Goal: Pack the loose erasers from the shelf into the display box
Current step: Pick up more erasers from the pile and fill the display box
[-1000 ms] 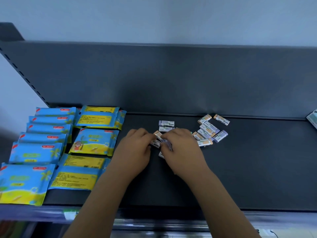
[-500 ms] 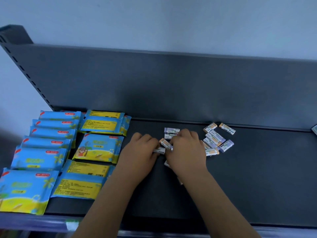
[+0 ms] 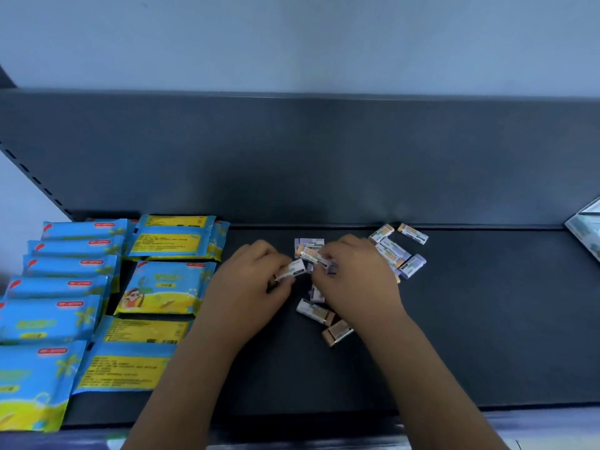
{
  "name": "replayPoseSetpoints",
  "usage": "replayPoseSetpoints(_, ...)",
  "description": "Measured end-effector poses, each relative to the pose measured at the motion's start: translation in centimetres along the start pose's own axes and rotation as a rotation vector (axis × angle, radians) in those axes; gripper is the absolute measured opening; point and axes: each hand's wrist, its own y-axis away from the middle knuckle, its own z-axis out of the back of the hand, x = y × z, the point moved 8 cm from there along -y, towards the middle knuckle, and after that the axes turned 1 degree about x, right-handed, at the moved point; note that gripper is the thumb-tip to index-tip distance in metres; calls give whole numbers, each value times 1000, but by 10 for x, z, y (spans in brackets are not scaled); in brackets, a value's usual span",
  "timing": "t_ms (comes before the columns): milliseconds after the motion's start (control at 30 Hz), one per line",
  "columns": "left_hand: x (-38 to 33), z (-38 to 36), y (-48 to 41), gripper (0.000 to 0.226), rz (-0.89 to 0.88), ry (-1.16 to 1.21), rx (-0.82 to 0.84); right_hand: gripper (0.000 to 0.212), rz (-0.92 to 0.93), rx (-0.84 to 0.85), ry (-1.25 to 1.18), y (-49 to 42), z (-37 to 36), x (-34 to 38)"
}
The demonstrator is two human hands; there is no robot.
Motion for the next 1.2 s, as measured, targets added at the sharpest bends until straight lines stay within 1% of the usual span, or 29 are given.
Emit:
replayPoseSetpoints(133, -13, 3, -8, 29, -54, -1, -8, 18, 50, 24, -25, 9, 18, -22)
replayPoseSetpoints(300, -36, -7, -18, 28, -77, 12, -25, 21, 42, -27, -56, 22, 39, -51)
replayPoseSetpoints(500, -61, -28, -28, 29, -107, 49, 32, 26, 45, -106, -60, 27, 61, -78)
replayPoseSetpoints(633, -82, -40, -37, 29, -111, 39, 47, 25, 42, -107, -91, 31, 71, -99)
replayPoseSetpoints(733, -103, -51, -45, 29, -119, 41, 55, 21, 61, -121, -145, 35, 83, -122)
replayPoseSetpoints(833, -132, -65, -54, 26, -137, 12, 79, 20, 99, -134, -136, 38, 100, -153)
replayPoseSetpoints(933, -172, -82, -68, 24, -119, -22, 67, 20, 117, -155, -117, 43, 124, -194)
replayPoseSetpoints(1033, -222, -106, -84, 26, -106, -41, 43, 20, 117, -163, -88, 49, 149, -245)
replayPoseSetpoints(1200, -308, -155, -106, 28, -103, -16, 54, 20, 91, -155, -87, 56, 191, -326)
